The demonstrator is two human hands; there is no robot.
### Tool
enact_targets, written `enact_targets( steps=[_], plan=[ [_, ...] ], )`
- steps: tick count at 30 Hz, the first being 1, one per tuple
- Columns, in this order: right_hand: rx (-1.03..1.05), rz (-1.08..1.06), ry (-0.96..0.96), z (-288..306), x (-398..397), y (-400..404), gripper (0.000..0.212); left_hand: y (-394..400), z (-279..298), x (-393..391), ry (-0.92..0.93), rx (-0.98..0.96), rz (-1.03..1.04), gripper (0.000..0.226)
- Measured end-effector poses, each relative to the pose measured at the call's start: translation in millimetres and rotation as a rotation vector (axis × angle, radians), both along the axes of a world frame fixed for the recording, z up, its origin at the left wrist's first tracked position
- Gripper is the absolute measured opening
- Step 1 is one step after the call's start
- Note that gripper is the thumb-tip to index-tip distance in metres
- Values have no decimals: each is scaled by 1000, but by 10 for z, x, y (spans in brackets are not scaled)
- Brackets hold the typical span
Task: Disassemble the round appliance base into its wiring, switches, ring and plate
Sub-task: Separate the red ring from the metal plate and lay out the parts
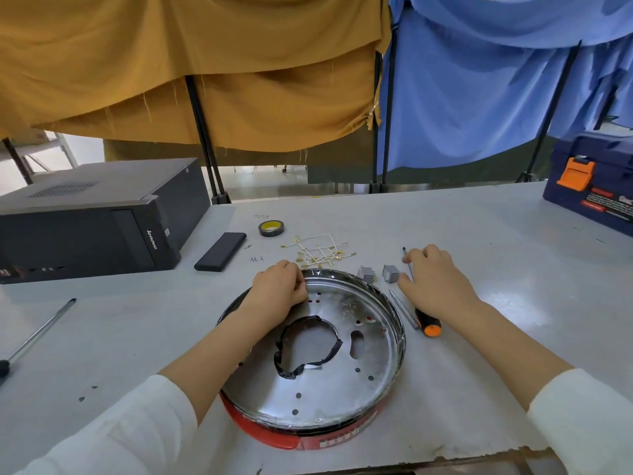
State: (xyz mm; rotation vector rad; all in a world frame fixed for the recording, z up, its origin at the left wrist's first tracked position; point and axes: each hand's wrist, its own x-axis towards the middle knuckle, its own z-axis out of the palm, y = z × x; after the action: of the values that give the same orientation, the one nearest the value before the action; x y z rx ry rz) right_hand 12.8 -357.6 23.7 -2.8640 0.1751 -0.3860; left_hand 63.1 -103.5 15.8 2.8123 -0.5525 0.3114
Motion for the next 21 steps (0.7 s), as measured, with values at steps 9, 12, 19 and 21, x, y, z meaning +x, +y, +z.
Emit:
enact_targets(
  steps=[9,12,19,21],
  plan=[
    [708,510,14,459,79,1004,22,273,509,-179,227,-715,-109,14],
    [850,619,-32,522,109,1234,19,398,597,-299,331,-931,-151,16],
    [889,660,-258,534,250,1530,6,578,569,-214,476,-1262,-158,27],
    [850,646,-289,522,322,1546,4,596,542,-128,481,-1278,-152,31]
  ],
)
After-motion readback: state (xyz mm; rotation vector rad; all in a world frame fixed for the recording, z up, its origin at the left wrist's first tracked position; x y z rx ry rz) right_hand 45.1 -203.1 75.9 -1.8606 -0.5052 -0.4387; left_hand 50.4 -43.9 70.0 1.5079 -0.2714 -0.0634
